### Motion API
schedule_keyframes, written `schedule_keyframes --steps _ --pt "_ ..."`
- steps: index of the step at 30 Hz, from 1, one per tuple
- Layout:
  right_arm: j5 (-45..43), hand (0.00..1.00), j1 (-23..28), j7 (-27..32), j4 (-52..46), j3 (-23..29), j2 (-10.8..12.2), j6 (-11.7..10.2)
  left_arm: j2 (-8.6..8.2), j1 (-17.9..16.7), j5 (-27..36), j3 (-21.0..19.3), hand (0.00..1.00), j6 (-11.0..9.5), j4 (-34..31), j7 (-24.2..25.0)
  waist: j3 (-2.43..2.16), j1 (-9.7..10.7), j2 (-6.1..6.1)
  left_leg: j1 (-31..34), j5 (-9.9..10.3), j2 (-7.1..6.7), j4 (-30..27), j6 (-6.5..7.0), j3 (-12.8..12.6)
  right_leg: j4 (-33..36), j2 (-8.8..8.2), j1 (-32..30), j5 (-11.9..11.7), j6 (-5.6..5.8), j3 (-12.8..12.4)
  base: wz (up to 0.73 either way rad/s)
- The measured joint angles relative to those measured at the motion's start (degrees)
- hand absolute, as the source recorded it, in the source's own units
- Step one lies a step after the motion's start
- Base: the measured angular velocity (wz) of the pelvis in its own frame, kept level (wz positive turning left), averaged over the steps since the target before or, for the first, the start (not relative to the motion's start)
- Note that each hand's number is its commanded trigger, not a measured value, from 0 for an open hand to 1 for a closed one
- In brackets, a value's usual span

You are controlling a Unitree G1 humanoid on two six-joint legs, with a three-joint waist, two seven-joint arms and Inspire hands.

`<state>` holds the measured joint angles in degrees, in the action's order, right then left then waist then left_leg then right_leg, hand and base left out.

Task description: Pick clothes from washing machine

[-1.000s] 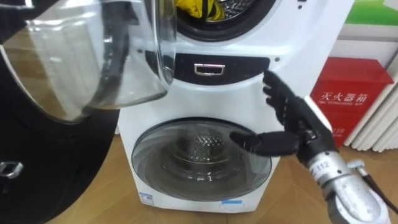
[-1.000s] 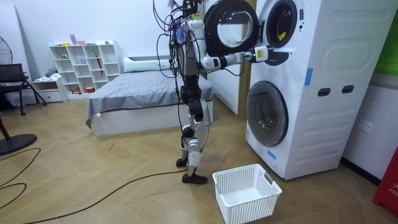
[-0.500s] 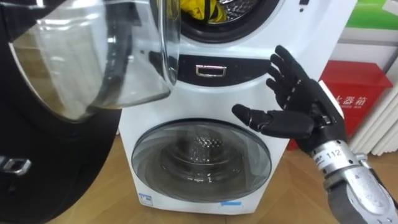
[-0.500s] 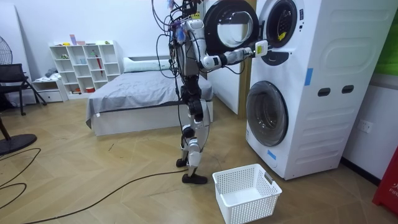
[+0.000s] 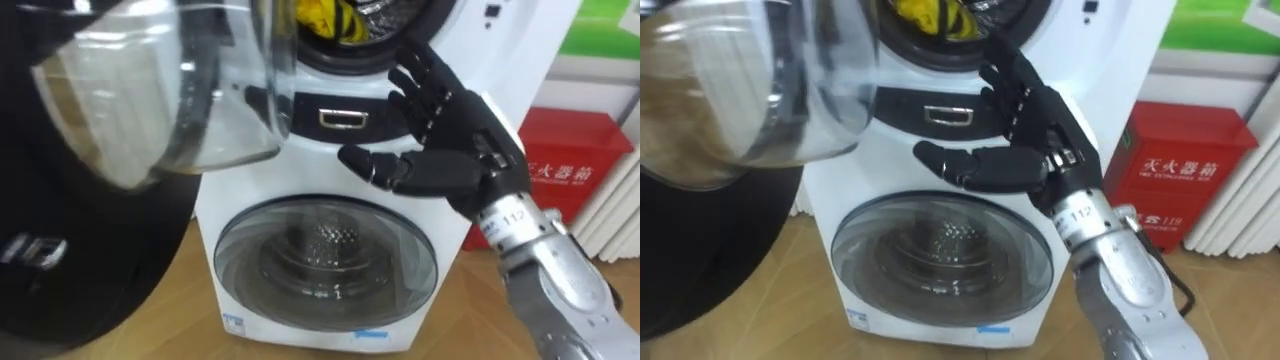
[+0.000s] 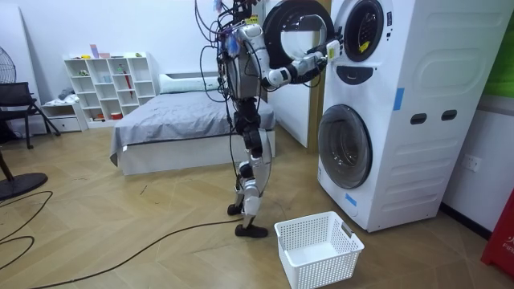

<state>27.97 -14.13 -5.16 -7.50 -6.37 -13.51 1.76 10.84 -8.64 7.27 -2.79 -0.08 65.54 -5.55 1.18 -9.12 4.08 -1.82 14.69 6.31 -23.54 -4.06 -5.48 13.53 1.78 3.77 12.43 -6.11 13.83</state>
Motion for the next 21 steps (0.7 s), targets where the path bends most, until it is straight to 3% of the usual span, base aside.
schedule_keyframes --steps 4,5,7,8,9,10,11,12,13,15,18,19,21 --pt "-0.7 0.0 0.1 0.2 0.5 -0.9 0.3 -0.3 0.23 -1.7 -0.8 0.6 0.0 1.9 0.2 0.1 0.08 -0.3 -0.42 6.3 1.1 1.28 -13.1 0.29 1.2 3.5 0.9 0.2 2.8 -1.14 -1.7 0.05" --pt "-0.8 0.0 0.0 0.3 0.5 -1.3 0.3 -0.5 0.19 -1.8 -1.2 0.8 0.0 2.4 0.4 0.4 0.06 -0.2 -0.41 9.2 1.3 0.68 -13.8 0.23 1.2 3.5 1.21 0.2 2.9 -1.44 -2.7 0.15" --pt "-0.7 0.0 0.0 0.2 0.8 -1.3 0.2 -0.3 0.18 -2.2 -1.2 0.8 0.0 2.7 0.5 0.7 -0.04 -0.7 -0.27 13.8 1.0 -0.79 -9.4 0.51 0.9 3.4 0.96 0.4 3.6 -0.88 -3.1 0.01" --pt "-0.7 0.0 0.0 0.2 0.8 -1.3 0.1 -0.3 0.32 -3.2 -1.2 0.7 0.0 2.7 0.4 0.6 -0.18 -1.0 -0.21 16.2 -1.0 -1.57 -3.9 0.68 0.7 3.3 0.91 0.6 4.1 -0.38 -3.2 -0.26" --pt "-0.2 0.0 0.0 0.2 1.4 -1.6 0.3 -0.2 0.65 -4.5 -1.2 0.7 0.0 2.9 0.4 0.2 -0.39 -1.5 0.18 17.2 -6.2 -2.2 0.5 1.44 0.8 3.2 0.26 1.3 4.7 -0.05 -3.1 -0.32" --pt "-0.2 0.0 -0.1 0.2 1.7 -1.7 0.3 -0.2 0.72 -5.0 -1.2 0.7 0.0 3.2 0.4 -0.1 -0.61 -1.9 0.37 17.1 -8.7 -2.3 2.7 1.46 0.9 3.2 0.0 1.6 4.9 0.02 -3.4 -0.21" --pt "-0.3 0.0 -0.1 0.4 2.1 -1.6 0.2 -0.2 0.77 -5.2 -1.2 0.8 0.0 3.8 0.4 -0.3 -0.99 -1.5 0.8 16.8 -12.5 -3.14 5.0 2.21 1.6 3.1 -0.25 2.3 5.2 0.56 -3.5 0.13" --pt "-0.3 0.0 -0.1 0.7 2.3 -1.6 0.1 0.0 0.75 -5.1 -1.2 0.8 0.0 3.9 0.3 0.0 -1.18 -0.4 1.46 16.1 -14.1 -4.29 6.3 3.79 1.4 3.0 -0.88 2.4 5.7 1.3 -3.5 0.29" --pt "-0.3 0.0 -0.1 0.9 2.3 -1.5 -0.1 0.3 0.63 -5.0 -1.3 0.8 0.0 3.9 0.3 0.3 -1.33 -0.1 1.64 16.0 -14.6 -4.5 6.3 4.53 0.8 2.5 -1.2 2.5 5.7 1.43 -3.6 0.22" --pt "-0.2 0.0 -0.1 1.3 2.1 -1.5 -0.3 0.9 0.73 -4.7 -1.2 0.5 0.0 3.8 0.3 1.3 -1.6 0.1 2.17 15.9 -12.8 -5.97 4.6 5.23 0.3 0.3 -2.75 4.2 5.6 2.31 -3.8 0.02" --pt "-0.3 0.0 -0.1 1.3 1.8 -1.4 -0.4 0.9 0.64 -3.5 -1.2 0.5 0.0 3.8 -0.3 1.5 -1.15 0.7 1.54 16.9 -9.4 -6.82 0.8 5.97 -1.1 0.2 -4.03 6.3 6.3 3.66 -4.6 0.03" --pt "-0.3 0.0 -0.1 1.3 1.7 -1.3 -0.7 0.8 0.64 -3.0 -1.2 0.5 0.0 3.8 -0.3 1.5 -1.35 1.3 1.22 16.2 -7.9 -7.72 1.1 6.55 -1.3 1.8 -4.94 6.2 7.1 4.8 -4.9 0.22" --pt "-1.9 0.0 0.1 1.5 0.5 -0.7 -1.8 0.6 0.69 -1.0 -1.2 0.5 0.0 3.8 -0.4 1.5 -1.25 2.5 1.59 13.9 -7.0 -9.67 2.1 7.79 -2.3 8.8 -7.76 4.1 8.4 7.02 -4.9 0.11"
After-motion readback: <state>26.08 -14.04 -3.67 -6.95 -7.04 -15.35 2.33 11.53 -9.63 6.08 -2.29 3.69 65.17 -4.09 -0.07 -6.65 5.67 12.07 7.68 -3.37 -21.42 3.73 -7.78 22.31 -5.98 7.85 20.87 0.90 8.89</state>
